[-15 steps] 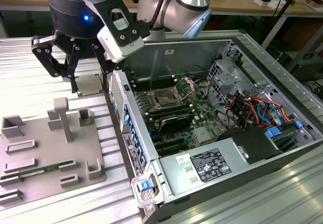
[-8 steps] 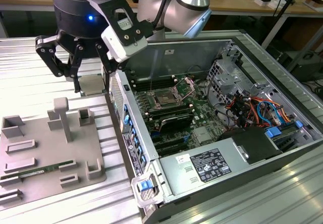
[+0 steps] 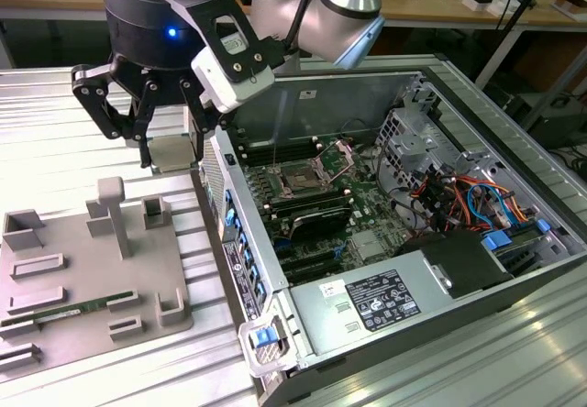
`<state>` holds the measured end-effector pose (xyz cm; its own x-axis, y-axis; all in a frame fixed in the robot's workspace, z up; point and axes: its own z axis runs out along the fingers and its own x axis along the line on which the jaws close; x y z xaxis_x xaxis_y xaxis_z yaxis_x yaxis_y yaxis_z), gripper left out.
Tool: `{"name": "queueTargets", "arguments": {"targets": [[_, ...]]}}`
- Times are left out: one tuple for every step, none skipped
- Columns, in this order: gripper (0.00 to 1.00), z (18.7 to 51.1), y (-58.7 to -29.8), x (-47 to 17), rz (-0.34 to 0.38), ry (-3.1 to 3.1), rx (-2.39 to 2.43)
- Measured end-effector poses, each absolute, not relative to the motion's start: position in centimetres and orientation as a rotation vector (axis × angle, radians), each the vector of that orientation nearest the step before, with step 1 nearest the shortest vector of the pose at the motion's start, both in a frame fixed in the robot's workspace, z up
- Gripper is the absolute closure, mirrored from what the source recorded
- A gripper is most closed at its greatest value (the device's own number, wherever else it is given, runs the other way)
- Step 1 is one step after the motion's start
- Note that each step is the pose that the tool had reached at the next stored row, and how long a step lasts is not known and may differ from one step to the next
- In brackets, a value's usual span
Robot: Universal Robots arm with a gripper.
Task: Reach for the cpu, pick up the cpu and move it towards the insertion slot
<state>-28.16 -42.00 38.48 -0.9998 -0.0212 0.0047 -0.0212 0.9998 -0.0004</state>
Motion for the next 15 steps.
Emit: {"name": "queueTargets", "arguments": {"targets": [[0.45, 38.5, -42.0, -28.1, 0.001, -3.137, 0.033], [0.45, 38.5, -42.0, -27.9, 0.001, -3.137, 0.033], [0.45, 38.5, -42.0, -27.8, 0.001, -3.137, 0.033], [0.45, 38.5, -42.0, -27.7, 0.001, -3.137, 0.033], [0.45, 38.5, -42.0, -27.6, 0.001, -3.137, 0.033], [0.45, 38.5, -42.0, -27.5, 0.001, -3.137, 0.033], [0.45, 38.5, -42.0, -27.4, 0.001, -3.137, 0.033], [0.45, 38.5, -42.0, -27.3, 0.001, -3.137, 0.033], [0.45, 38.5, -42.0, -27.2, 0.001, -3.137, 0.033], [0.45, 38.5, -42.0, -27.0, 0.001, -3.137, 0.033], [0.45, 38.5, -42.0, -26.9, 0.001, -3.137, 0.033], [0.45, 38.5, -42.0, -26.8, 0.001, -3.137, 0.033], [0.45, 38.5, -42.0, -26.7, 0.001, -3.137, 0.033], [0.45, 38.5, -42.0, -26.6, 0.001, -3.137, 0.033], [0.45, 38.5, -42.0, -26.5, 0.001, -3.137, 0.033]]}}
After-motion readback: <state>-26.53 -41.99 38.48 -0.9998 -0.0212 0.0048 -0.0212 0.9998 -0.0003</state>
